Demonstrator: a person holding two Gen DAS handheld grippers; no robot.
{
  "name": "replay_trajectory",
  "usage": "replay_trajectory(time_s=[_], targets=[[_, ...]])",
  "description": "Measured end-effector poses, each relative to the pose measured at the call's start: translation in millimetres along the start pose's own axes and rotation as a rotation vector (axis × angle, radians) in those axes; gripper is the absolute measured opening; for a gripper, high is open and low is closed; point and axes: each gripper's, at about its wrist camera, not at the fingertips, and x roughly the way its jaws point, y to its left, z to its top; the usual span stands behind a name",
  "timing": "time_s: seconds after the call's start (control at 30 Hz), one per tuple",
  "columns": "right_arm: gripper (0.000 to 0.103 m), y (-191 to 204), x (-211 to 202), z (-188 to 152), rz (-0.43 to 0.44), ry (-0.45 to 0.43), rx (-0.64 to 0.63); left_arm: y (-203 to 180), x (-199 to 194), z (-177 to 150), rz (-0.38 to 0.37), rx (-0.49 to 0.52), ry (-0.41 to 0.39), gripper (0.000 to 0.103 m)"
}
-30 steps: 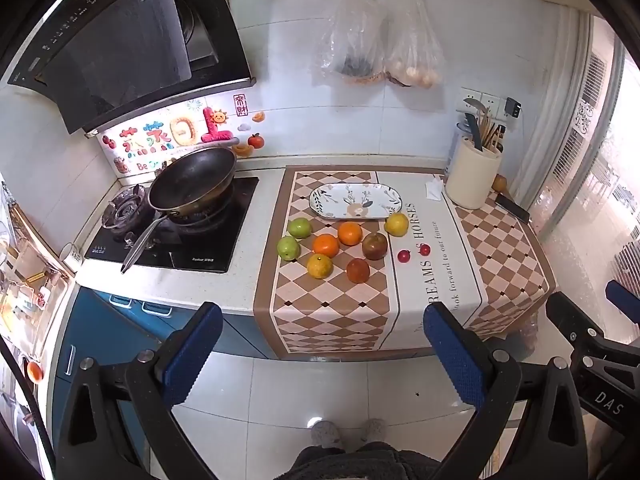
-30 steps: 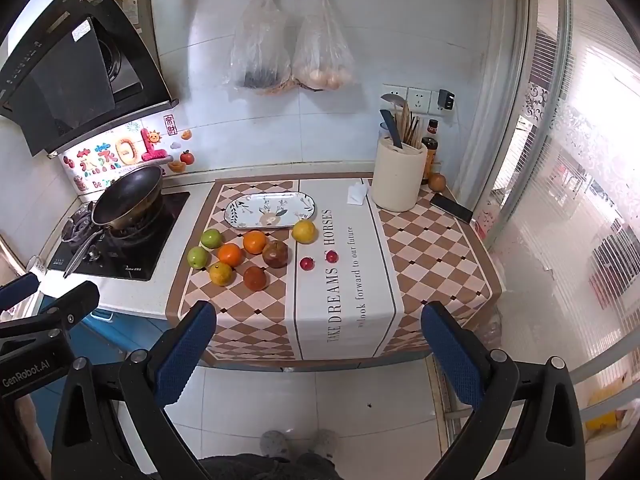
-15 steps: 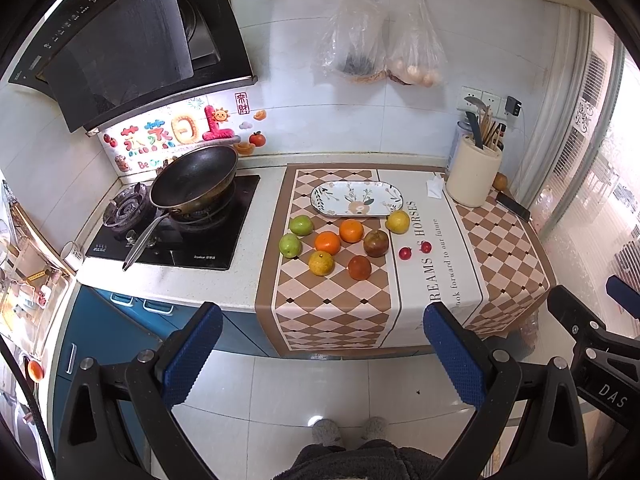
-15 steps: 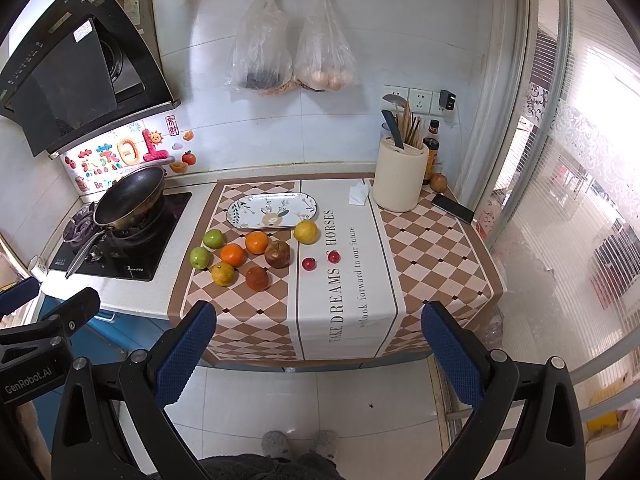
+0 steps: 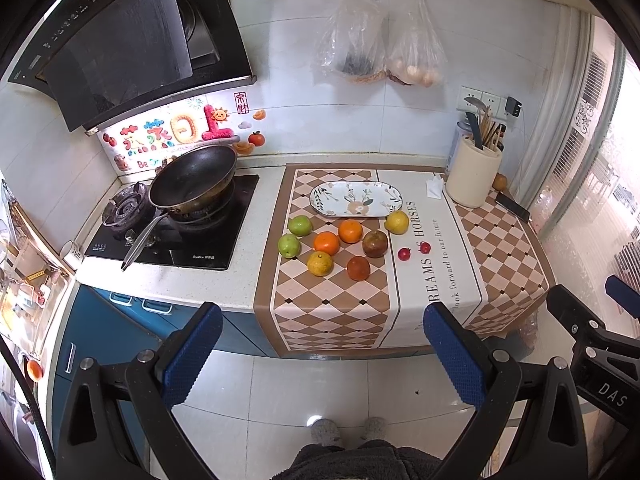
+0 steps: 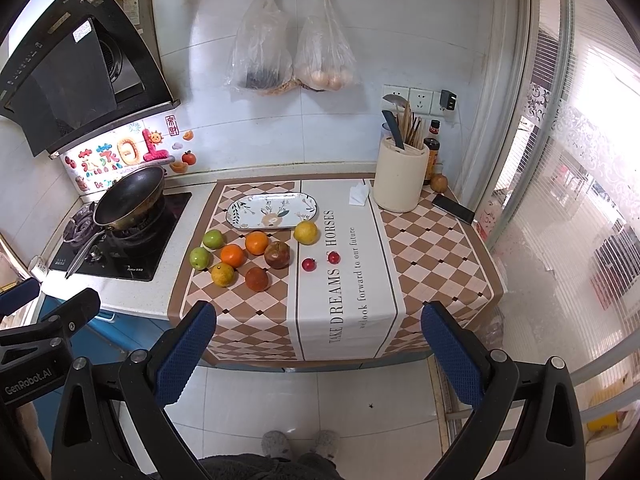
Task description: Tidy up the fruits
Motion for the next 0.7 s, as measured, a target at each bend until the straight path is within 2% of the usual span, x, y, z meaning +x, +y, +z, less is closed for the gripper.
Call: replay_trajectory(time_s=[0.7], targets=[[0.103,8.6,-2.9,2.8,0.008,0.002,0.001,4.4,-5.2,-6.8,-0.002,0.0,0.0,0.103]])
